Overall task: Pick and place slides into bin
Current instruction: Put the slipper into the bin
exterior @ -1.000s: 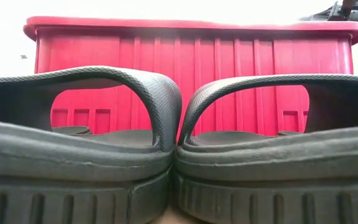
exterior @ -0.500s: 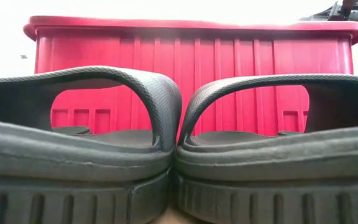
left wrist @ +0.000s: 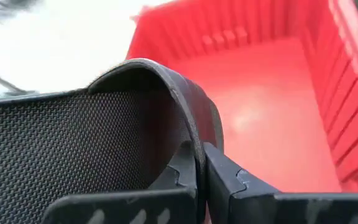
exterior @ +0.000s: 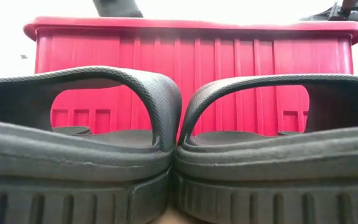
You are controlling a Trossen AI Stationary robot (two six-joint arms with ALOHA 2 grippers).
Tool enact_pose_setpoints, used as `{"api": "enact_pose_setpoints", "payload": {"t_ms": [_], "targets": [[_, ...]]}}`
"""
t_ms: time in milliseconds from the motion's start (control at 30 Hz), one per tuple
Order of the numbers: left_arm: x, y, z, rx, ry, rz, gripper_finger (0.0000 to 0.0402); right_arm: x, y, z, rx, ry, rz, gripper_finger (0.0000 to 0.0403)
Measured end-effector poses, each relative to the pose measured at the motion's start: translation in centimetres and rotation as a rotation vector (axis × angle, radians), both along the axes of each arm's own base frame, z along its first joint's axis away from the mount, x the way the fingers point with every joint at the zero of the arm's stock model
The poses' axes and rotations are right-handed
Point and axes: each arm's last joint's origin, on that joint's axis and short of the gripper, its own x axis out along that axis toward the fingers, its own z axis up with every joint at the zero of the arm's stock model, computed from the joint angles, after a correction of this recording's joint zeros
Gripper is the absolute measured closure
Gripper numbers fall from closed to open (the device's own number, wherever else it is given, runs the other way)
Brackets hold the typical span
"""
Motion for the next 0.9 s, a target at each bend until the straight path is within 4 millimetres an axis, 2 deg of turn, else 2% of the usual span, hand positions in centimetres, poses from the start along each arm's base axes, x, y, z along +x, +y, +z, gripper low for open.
{"api": "enact_pose_setpoints", "payload": {"t_ms": [167, 367, 633, 900], "targets": [[5.8, 3.6, -4.0, -0.102, 0.128, -0.207, 0.0400, 0.0, 0.0, 0.0, -0.003, 0.003, -0.001, 0.0403], [10.0, 5.6, -8.1, -0.217, 0.190, -0.427, 0.0401, 0.0, 0.0, 0.0, -0.024, 0.014, -0.010, 0.0403], [12.2, 8.0, -12.1, -0.324, 0.252, -0.496, 0.0401, 0.0, 0.0, 0.0, -0.024, 0.015, -0.010, 0.0403], [12.2, 10.3, -15.2, -0.446, 0.364, -0.432, 0.0401, 0.0, 0.0, 0.0, -0.025, 0.018, -0.011, 0.0403]]}}
